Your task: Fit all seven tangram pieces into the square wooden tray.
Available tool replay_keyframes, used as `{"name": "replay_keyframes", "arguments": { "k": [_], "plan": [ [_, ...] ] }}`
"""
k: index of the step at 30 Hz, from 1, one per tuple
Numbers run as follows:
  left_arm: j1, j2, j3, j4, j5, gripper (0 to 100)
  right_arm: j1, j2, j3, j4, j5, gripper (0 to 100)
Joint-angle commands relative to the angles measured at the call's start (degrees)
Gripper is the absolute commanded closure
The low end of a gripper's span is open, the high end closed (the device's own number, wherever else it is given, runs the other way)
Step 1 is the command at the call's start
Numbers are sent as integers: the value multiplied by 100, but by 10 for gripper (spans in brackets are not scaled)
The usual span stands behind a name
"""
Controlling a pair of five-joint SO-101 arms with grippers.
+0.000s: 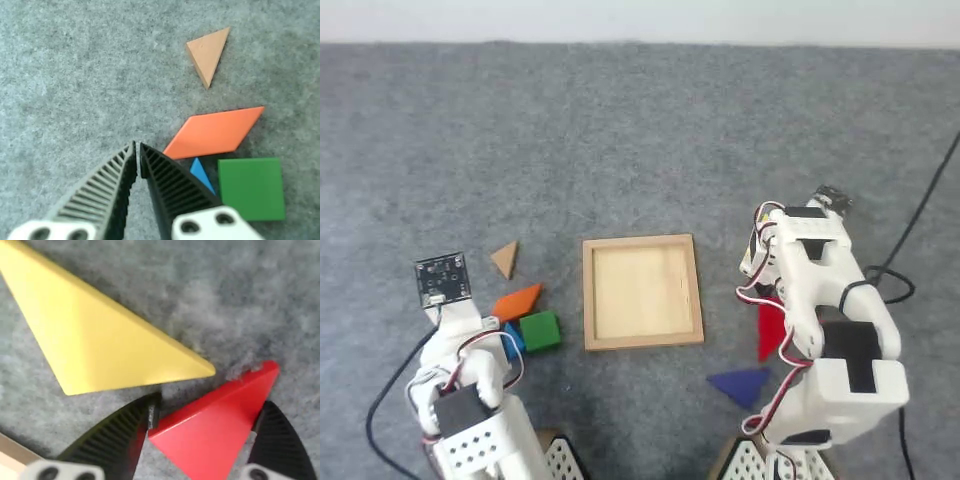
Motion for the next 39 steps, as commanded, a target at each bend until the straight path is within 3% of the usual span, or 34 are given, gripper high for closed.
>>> {"name": "replay_keyframes", "arguments": {
  "k": [1, 10, 17, 28, 39],
  "plan": [
    [44, -97, -66, 26, -26, 987, -479, 92, -79, -286, 431, 682],
    [44, -97, -66, 26, -26, 987, -760, 127, -79, -462, 457, 671],
    [44, -97, -66, 26, -26, 987, -769, 66, -79, -321, 826, 497],
    [44, -97, -66, 26, -26, 987, -778, -655, -158, 497, 800, 498],
    [44, -97, -66, 26, -26, 987, -611, -1200, 62, 620, 97, 498]
  ]
}}
